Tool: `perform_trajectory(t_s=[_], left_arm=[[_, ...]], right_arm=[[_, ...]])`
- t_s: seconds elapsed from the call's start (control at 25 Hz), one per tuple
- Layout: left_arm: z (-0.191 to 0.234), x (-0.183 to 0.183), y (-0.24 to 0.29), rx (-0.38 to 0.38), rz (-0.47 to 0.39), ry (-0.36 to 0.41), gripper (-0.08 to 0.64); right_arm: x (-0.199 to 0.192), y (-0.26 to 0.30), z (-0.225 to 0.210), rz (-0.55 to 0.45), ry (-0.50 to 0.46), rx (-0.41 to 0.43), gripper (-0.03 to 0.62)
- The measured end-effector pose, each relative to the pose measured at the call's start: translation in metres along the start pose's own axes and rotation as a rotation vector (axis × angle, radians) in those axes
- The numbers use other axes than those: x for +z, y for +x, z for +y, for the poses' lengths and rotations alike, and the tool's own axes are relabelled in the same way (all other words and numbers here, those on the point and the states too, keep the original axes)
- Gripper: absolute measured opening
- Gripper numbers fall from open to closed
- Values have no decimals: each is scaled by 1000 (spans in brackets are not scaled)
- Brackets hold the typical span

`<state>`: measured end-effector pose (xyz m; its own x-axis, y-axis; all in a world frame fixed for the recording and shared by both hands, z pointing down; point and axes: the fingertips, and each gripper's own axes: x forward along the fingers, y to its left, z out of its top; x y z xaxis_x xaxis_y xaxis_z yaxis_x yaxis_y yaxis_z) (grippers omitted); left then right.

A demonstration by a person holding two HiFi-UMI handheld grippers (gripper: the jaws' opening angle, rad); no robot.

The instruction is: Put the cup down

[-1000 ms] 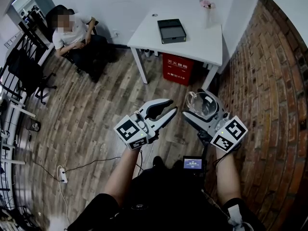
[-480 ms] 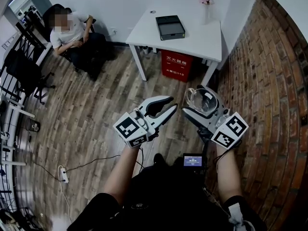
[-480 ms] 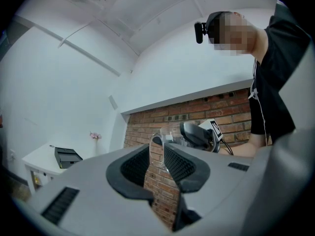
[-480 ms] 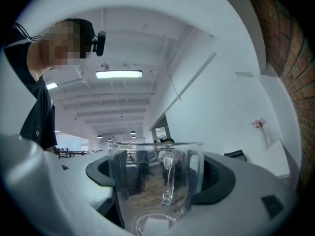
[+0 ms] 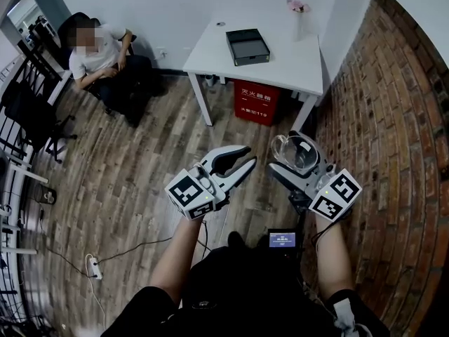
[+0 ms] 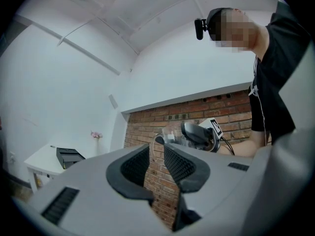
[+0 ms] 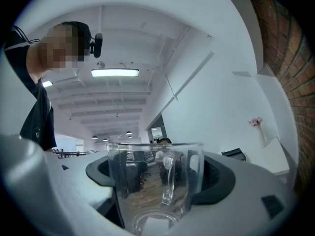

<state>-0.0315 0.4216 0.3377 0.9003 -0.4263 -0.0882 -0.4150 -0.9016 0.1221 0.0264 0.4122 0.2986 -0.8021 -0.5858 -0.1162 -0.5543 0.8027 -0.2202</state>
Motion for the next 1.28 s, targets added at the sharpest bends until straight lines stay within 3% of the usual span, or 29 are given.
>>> perform_trajectory(t_s=[0.28,0.76,1.04,1.28], left_arm=[[15,-1,-10,-36,1,-2,92],[45,-1,-16,-21,-6,-14,92],[72,-7,-5,0,3,-7,92],[114,-16,26,28,20,-18,92]], right_arm=[[-6,17,3,-11,3,-33,428],[-13,38,-8,10,0,-46,428],[-21,54,-38,19,13,-29,428],[-20,75,-89,13,26,-4,428]])
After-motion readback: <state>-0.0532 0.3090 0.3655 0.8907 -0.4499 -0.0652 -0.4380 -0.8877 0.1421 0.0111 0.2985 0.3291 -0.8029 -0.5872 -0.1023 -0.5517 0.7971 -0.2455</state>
